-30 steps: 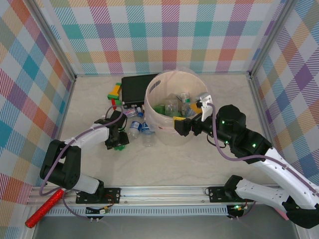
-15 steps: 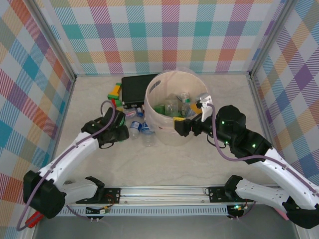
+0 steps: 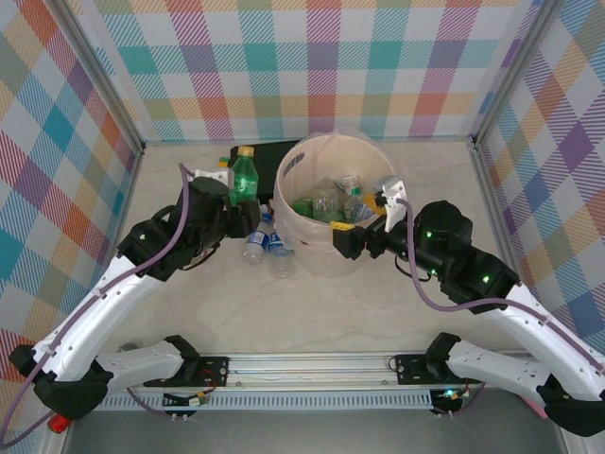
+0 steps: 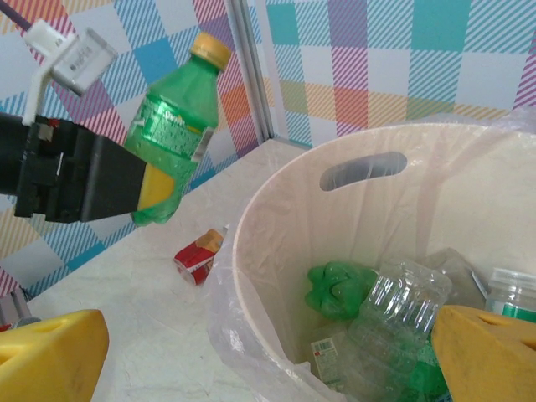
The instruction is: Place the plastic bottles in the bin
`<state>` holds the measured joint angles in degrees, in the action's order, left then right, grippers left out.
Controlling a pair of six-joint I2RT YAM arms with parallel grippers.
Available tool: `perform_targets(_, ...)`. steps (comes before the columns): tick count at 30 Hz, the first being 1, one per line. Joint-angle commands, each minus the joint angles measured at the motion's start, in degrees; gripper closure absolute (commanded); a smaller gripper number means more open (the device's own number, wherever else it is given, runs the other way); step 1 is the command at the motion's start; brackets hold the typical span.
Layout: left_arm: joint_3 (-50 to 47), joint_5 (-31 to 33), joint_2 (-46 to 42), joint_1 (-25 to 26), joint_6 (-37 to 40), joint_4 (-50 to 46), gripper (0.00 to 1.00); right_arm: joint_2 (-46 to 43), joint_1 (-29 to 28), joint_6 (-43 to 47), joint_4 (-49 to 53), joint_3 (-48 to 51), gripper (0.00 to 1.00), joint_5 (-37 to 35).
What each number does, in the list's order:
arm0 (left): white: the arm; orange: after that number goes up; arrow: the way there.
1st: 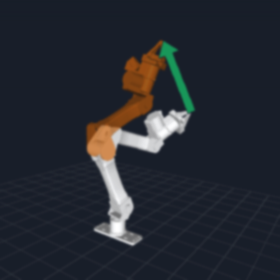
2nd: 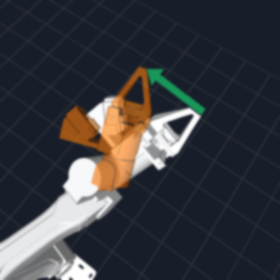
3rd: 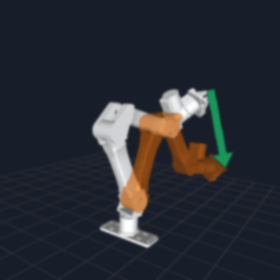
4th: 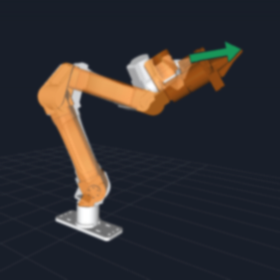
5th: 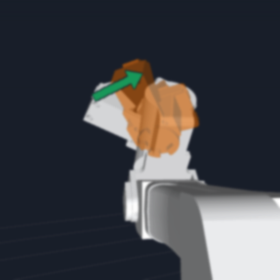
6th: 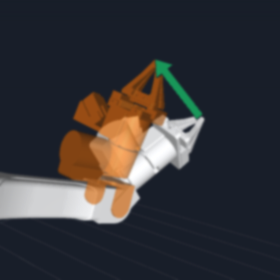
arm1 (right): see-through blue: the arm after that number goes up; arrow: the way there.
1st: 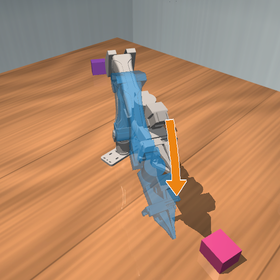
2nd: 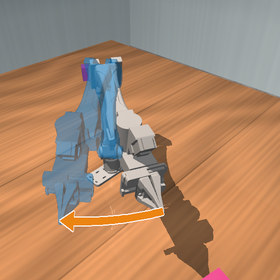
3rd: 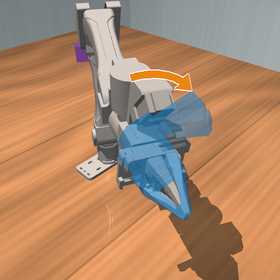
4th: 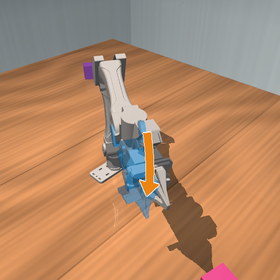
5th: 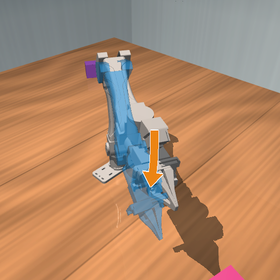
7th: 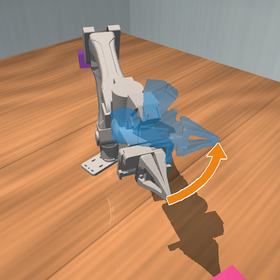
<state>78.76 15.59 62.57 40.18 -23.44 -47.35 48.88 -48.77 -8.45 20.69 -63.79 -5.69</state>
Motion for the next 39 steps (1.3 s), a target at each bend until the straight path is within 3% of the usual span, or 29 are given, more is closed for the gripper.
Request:
perform_targets(1, 5.12, -0.04, 2.54, 3.32, 4.83, 4.44, 0.4, -1.26, -0.27, 0.51, -2.79, -0.11, 0.01, 0.58)
perform_targets(9, 10.12, -0.91, 10.59, 10.48, 10.68, 14.2, 0.4, -2.26, -0.27, 0.06, -1.64, 0.0, 0.01, 0.28)
perform_targets(18, 14.9, -3.42, 20.54, 11.41, 10.75, 17.57, 0.39, -4.29, -0.27, -0.34, -0.03, -0.37, 0.01, -0.6)
perform_targets(22, 15.63, -3.72, 22.65, 11.43, 9.81, 17.85, 0.32, -4.8, -0.27, -0.3, 0.31, -0.28, 0.01, -0.73)
perform_targets(26, 15.94, -2.61, 22.58, 11.4, 8.92, 17.13, 0.13, -4.76, -0.27, -0.09, 0.67, -0.57, 0.01, -0.72)
perform_targets(29, 15.37, -1.02, 21.49, 11.33, 8.28, 17.46, 0.06, -4.68, -0.27, -0.16, 0.58, -0.56, 0.01, -0.79)
perform_targets(33, 14.46, 3.19, 19.42, 11.28, 7.96, 17.21, 0.0, -4.37, -0.27, -0.25, 0.41, -0.68, 0.01, -0.55)
perform_targets(39, 11.09, 6.76, 14.33, 9.4, 6.93, 17.43, 0.01, -3.28, -0.28, -0.29, 0.67, -1.58, 0.01, 1.08)
